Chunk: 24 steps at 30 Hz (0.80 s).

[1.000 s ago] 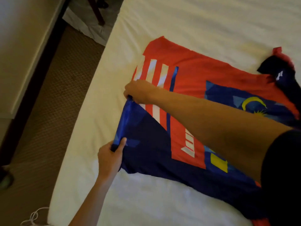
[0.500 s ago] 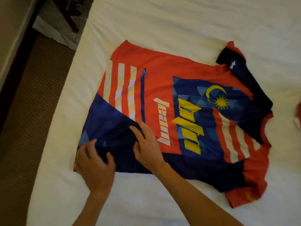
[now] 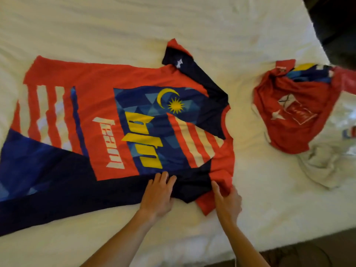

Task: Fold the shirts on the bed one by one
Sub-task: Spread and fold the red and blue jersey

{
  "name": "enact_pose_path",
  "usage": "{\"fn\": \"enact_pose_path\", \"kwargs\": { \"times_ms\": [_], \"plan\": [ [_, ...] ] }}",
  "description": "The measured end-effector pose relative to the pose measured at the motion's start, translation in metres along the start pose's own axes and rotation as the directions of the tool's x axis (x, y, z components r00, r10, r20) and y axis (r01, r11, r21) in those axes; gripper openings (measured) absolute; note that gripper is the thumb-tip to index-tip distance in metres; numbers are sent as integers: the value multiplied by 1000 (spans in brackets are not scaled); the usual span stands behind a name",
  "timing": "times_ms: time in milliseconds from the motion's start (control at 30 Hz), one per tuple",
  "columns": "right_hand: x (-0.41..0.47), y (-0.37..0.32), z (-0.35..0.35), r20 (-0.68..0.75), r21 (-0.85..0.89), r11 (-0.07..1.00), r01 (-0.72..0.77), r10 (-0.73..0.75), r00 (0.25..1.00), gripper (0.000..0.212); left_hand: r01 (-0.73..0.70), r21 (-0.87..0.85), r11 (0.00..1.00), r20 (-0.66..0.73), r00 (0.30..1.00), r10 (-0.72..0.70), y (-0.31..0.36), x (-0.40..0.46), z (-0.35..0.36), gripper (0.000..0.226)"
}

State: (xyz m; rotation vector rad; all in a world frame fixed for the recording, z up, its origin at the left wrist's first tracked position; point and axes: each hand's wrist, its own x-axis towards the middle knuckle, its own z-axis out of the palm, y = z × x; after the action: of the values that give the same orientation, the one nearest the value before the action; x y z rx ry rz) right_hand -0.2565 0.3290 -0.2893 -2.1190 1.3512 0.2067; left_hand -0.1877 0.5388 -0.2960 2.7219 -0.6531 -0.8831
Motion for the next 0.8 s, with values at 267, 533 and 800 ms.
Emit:
{"fn": "enact_pose_path", "kwargs": {
  "times_ms": [267, 533, 800],
  "plan": [
    [0, 31, -34, 233, 76, 996, 39, -56, 971, 41, 104, -91, 990, 20, 994, -103, 26, -7, -3, 47],
    [44, 7, -54, 209, 247, 964, -101, 49, 977, 33, -78, 132, 988, 71, 995, 69, 58, 10, -4, 74],
    [129, -69, -38, 233, 222, 969, 108, -160, 959, 40, -129, 141, 982, 234, 968, 94, 80, 27, 1, 70]
  ]
}}
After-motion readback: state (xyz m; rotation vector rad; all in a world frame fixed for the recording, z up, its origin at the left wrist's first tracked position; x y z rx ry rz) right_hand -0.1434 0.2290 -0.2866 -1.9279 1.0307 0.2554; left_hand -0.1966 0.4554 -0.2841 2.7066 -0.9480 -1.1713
